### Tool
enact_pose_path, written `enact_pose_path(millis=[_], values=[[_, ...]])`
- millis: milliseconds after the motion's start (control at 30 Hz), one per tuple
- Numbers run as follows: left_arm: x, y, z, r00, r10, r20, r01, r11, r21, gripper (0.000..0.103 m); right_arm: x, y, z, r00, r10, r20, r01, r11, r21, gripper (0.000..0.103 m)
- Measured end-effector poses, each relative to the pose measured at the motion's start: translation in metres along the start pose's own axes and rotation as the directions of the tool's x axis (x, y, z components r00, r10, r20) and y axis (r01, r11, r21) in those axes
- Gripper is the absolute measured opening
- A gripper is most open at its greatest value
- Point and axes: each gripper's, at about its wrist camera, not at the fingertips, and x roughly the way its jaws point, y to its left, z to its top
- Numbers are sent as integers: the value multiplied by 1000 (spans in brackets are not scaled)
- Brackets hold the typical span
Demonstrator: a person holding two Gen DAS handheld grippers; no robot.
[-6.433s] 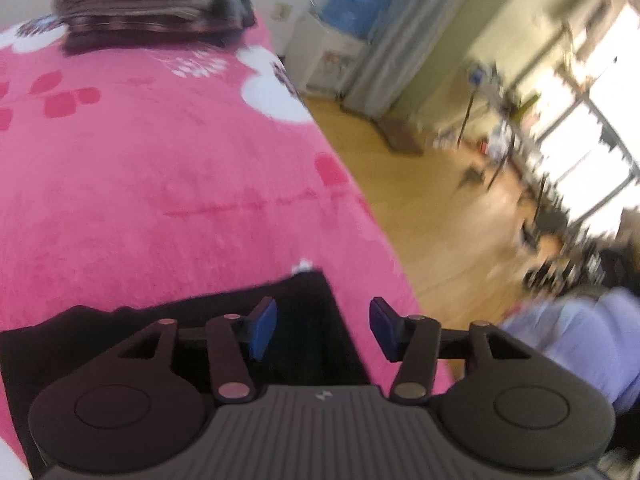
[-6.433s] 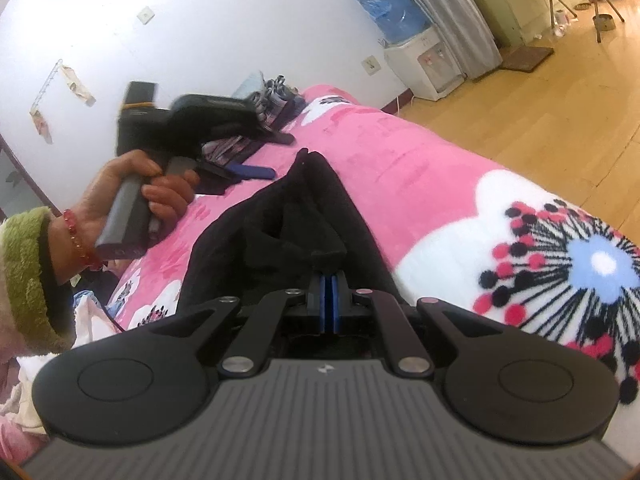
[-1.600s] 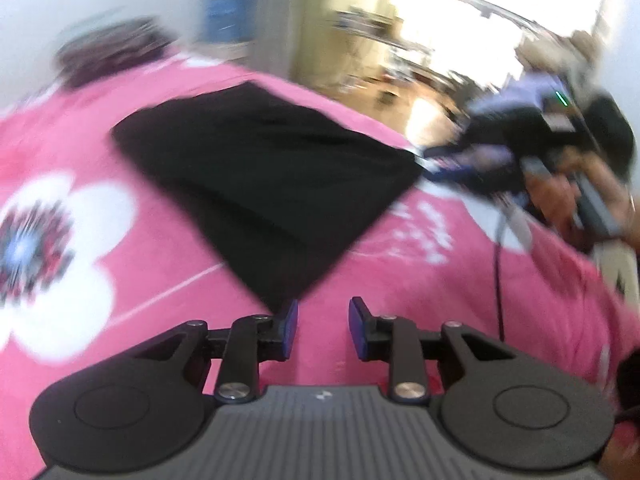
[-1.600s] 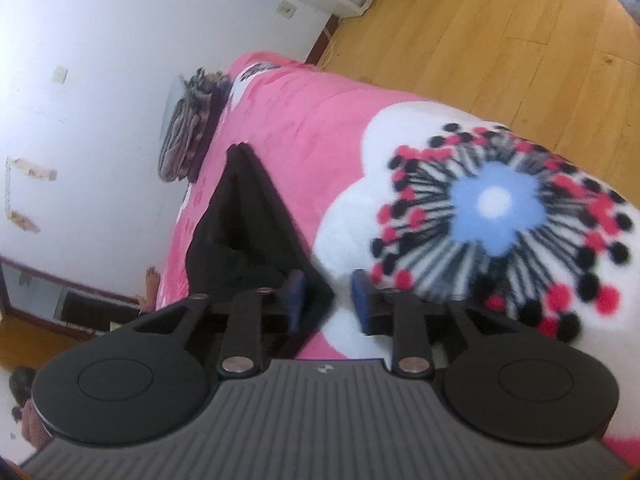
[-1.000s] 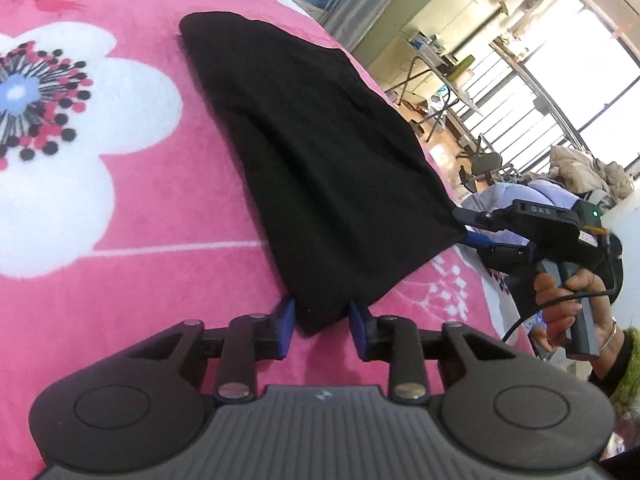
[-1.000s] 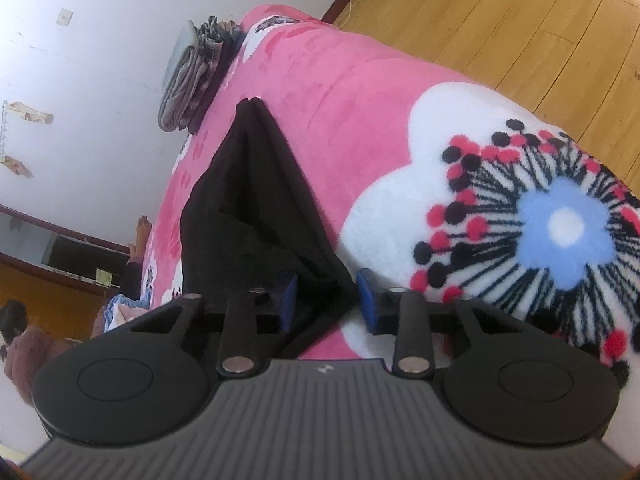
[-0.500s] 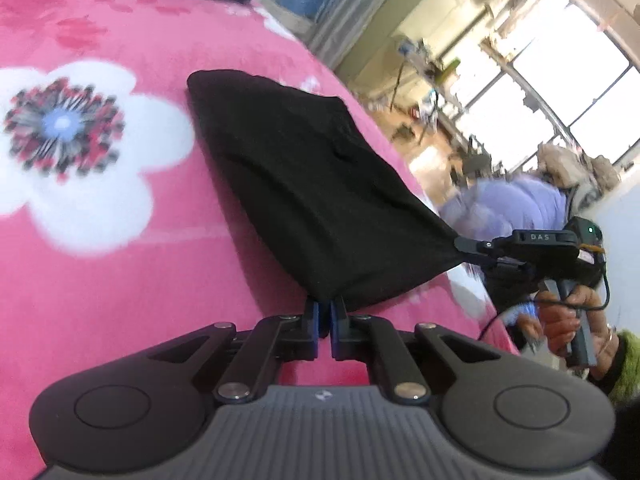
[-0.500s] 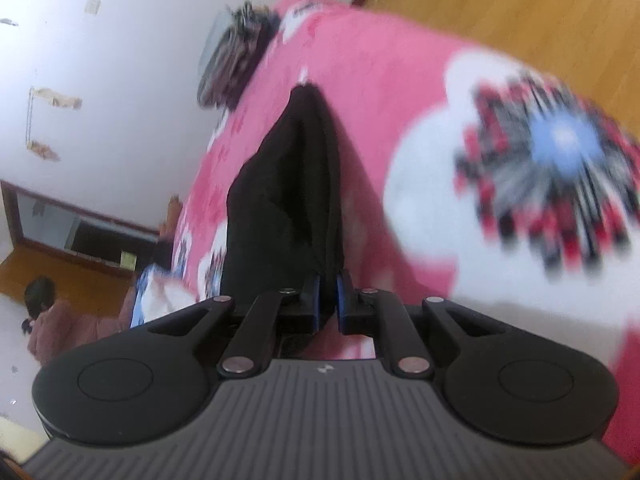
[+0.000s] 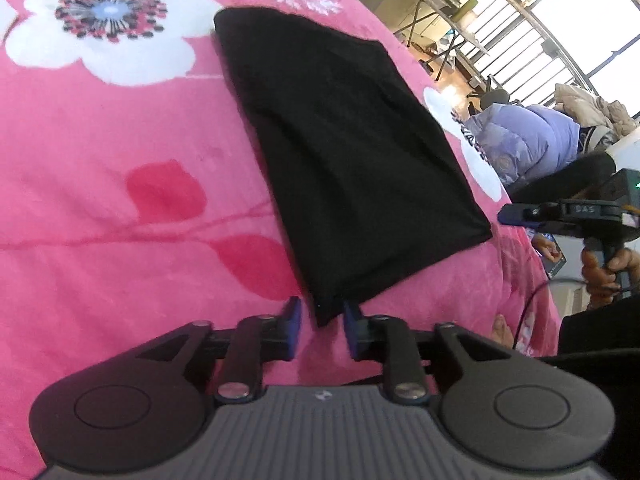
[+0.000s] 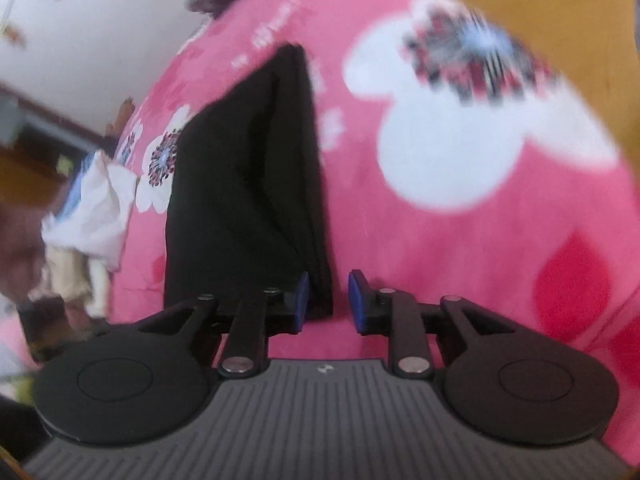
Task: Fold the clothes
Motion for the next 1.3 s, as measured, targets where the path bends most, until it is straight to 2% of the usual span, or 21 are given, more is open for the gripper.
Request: enact_pose_path(millis=[100, 300, 367, 433, 467, 500, 900, 1000, 1100, 1233, 1300], values=[[-1, -2, -1, 1000, 8, 10, -8, 1000, 26, 28, -1, 16, 3, 1000, -2, 19, 4, 994, -108, 22], [9, -8, -6, 999, 37, 4, -37, 998, 52, 29, 31, 36, 6, 999, -39, 13, 41, 969, -243, 22], [11, -10, -5, 999, 46, 3, -46, 998, 47, 28, 32, 33, 4, 999, -46, 18, 49, 969, -242, 22], [14, -10, -4, 998, 57, -3, -57, 998, 42, 27, 32, 31, 2, 998, -53, 22, 57, 969, -242, 15], [15, -10, -3, 998, 63, -5, -62, 997, 40, 27, 32, 30, 1, 998, -56, 24, 60, 969, -242, 5], [15, -10, -4, 998, 66, -7, -66, 997, 44, 27, 32, 29, 0, 998, -60, 26, 64, 968, -241, 2], [14, -14, -3, 996, 83, -29, -79, 990, 117, 27, 30, 19, -9, 996, -83, 36, 89, 968, -234, 1], [7, -14, -4, 996, 89, -29, -85, 987, 134, 34, 26, 19, -7, 997, -70, 20, 72, 971, -229, 4], [-5, -12, -1, 994, 109, -2, -107, 980, 166, 39, 22, 20, -4, 998, -55, 7, 56, 972, -227, 7], [-20, -12, 7, 988, 146, 52, -153, 967, 202, 39, 5, 31, 11, 999, -12, 36, 21, 966, -259, 7], [-23, -16, 13, 987, 142, 78, -155, 966, 209, 37, 5, 34, 24, 999, 16, 44, -5, 966, -259, 7]])
